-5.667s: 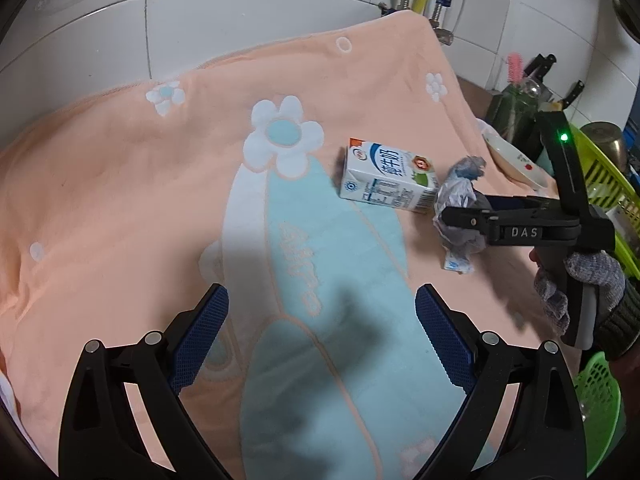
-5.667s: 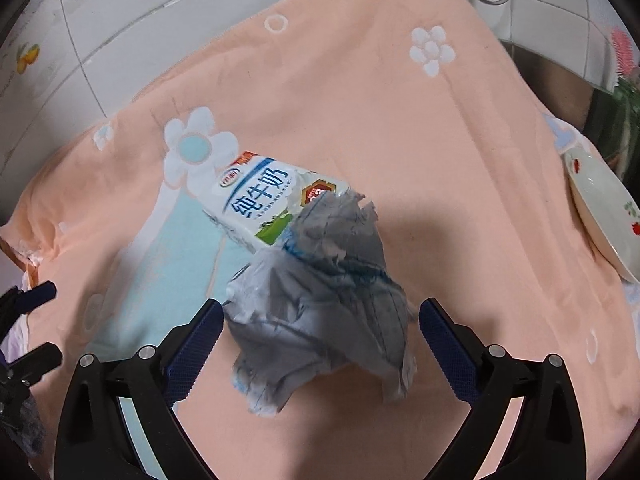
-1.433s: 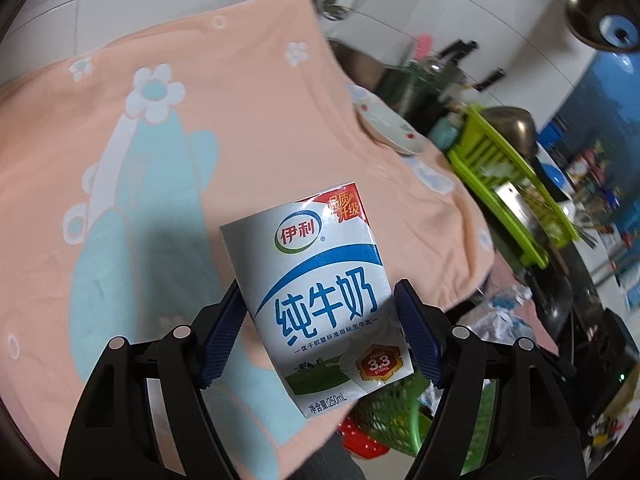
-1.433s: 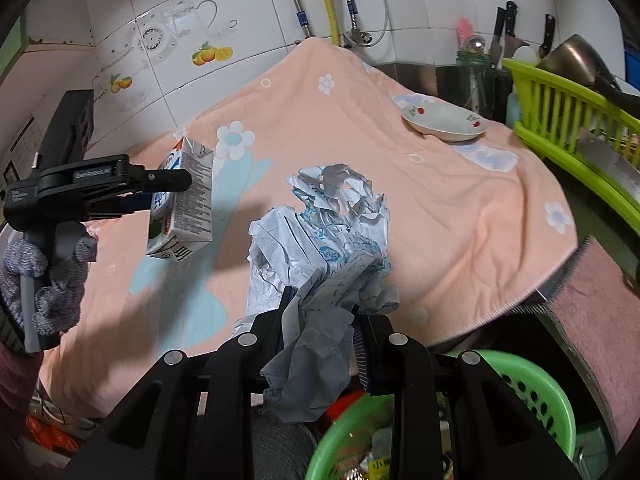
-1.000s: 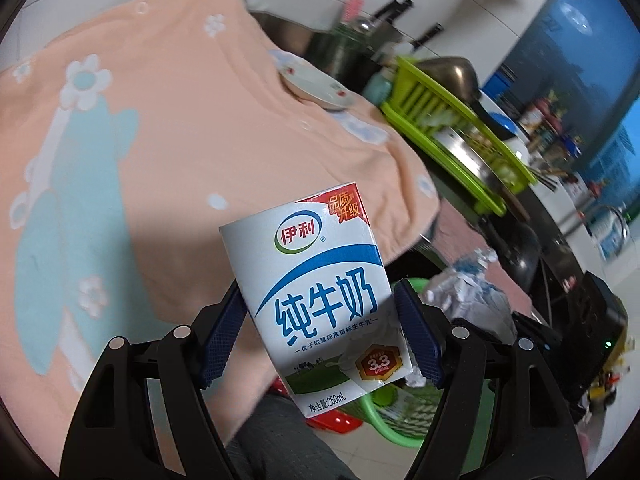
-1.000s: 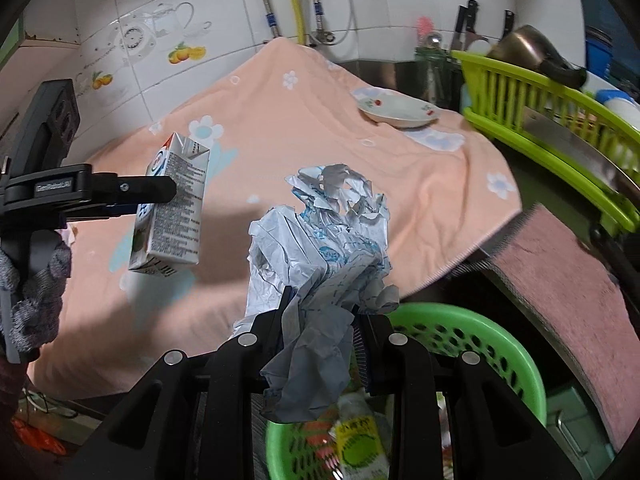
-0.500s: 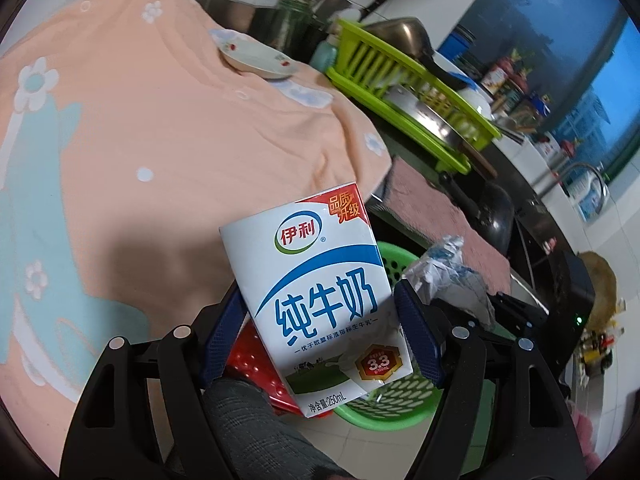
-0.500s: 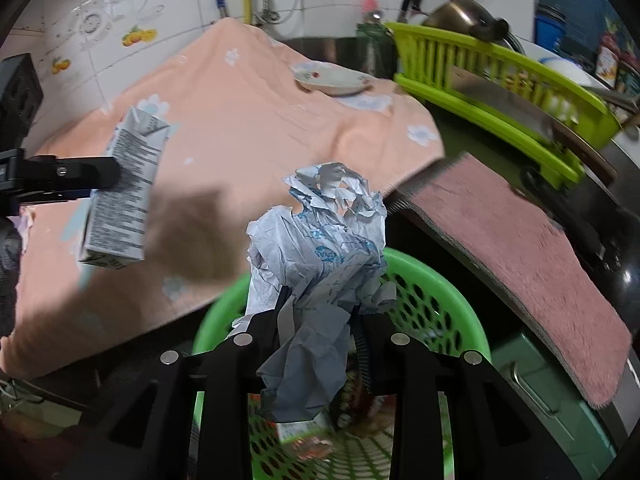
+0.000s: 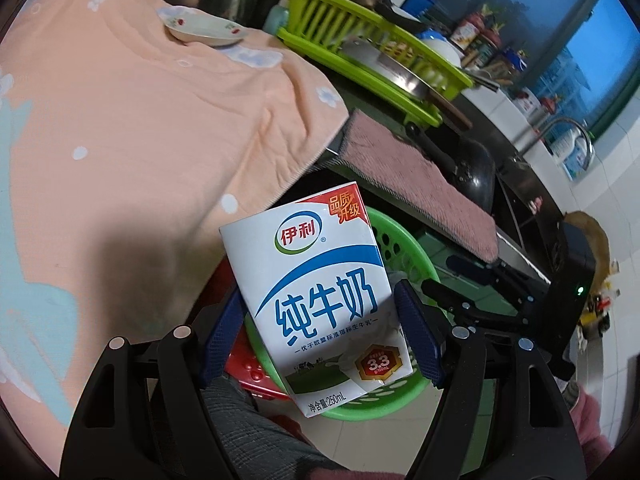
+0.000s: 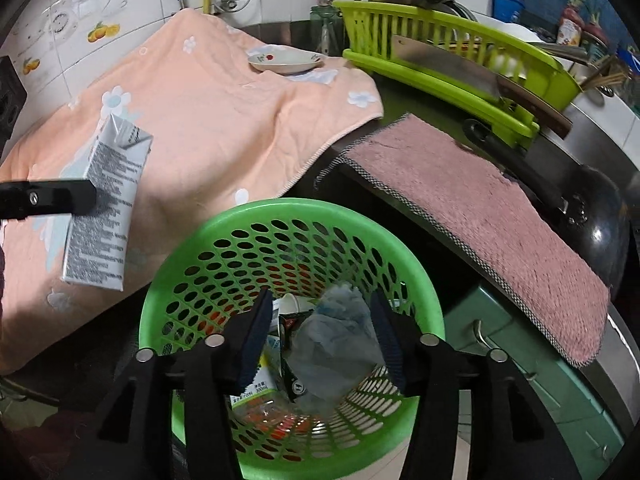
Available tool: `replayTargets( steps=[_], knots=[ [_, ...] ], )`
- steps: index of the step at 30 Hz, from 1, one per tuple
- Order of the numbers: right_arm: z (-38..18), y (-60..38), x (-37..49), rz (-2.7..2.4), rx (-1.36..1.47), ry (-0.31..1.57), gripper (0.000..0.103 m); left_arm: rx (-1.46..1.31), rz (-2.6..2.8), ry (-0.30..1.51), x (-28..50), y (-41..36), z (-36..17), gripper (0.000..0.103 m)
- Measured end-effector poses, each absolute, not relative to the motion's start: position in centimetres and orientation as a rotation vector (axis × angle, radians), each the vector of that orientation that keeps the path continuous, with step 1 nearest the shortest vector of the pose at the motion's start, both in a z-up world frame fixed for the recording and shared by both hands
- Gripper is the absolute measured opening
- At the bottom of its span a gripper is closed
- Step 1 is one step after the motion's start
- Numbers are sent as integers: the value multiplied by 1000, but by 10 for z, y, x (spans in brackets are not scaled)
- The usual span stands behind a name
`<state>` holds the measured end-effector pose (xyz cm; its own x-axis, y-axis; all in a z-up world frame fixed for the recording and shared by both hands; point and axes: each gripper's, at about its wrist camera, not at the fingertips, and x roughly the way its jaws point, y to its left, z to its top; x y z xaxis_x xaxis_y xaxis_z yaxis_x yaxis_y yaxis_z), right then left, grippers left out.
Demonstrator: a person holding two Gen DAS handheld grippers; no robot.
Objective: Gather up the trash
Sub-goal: 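Drop the foil into the basket while the left tool drops the milk carton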
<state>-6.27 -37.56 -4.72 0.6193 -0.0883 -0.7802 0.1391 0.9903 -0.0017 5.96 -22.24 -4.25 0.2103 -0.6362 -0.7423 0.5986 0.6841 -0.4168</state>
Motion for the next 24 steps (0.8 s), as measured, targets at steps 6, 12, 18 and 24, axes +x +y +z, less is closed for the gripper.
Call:
replayTargets(
  steps=[6,12,18,24],
  knots=[
    [-40,-378,-68,-148,66,866,64,-18,-866,1088,56,-233,-57,73],
    [-36,-381,-72,-151,90,836,67,-12,-866,1115,55,-237,-68,74],
    [-32,-386,-75,-156,123,810,69,5,-877,1119,51,-243,-72,75],
    [-30,-386,-77,-156,142,797,70,21,-891,1115,48,-245,-74,76]
  ],
)
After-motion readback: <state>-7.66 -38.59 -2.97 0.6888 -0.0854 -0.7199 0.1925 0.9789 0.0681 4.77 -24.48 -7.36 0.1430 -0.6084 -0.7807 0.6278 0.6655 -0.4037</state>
